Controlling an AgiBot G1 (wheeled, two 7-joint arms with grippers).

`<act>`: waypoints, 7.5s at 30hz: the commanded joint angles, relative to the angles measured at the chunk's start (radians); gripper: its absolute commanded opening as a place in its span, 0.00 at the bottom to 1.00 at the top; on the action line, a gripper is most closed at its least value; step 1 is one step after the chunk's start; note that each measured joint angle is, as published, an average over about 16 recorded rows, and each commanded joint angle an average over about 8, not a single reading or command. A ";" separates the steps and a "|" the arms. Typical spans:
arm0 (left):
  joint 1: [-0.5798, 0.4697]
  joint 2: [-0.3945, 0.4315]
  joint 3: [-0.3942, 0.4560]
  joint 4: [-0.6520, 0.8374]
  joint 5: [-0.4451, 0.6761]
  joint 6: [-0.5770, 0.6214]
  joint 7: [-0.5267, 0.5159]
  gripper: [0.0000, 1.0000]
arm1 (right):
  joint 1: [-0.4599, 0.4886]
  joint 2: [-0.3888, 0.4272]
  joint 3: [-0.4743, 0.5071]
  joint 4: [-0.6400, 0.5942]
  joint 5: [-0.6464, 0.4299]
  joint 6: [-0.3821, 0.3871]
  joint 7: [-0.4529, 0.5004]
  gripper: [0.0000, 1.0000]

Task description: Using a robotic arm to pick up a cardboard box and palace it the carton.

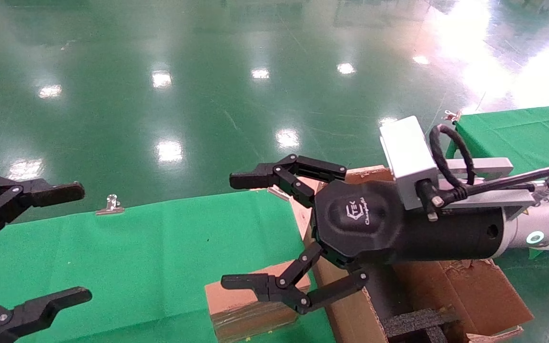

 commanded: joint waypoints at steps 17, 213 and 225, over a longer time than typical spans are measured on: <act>0.000 0.000 0.000 0.000 0.000 0.000 0.000 0.38 | 0.000 0.000 0.000 0.000 0.000 0.000 0.000 1.00; 0.000 -0.001 0.002 0.001 -0.002 -0.001 0.001 1.00 | 1.329 0.240 -1.858 -0.600 -0.217 0.204 0.453 0.00; 0.000 -0.001 0.002 0.001 -0.002 -0.001 0.001 1.00 | 1.291 0.300 -1.898 -0.432 -0.277 0.378 0.625 0.00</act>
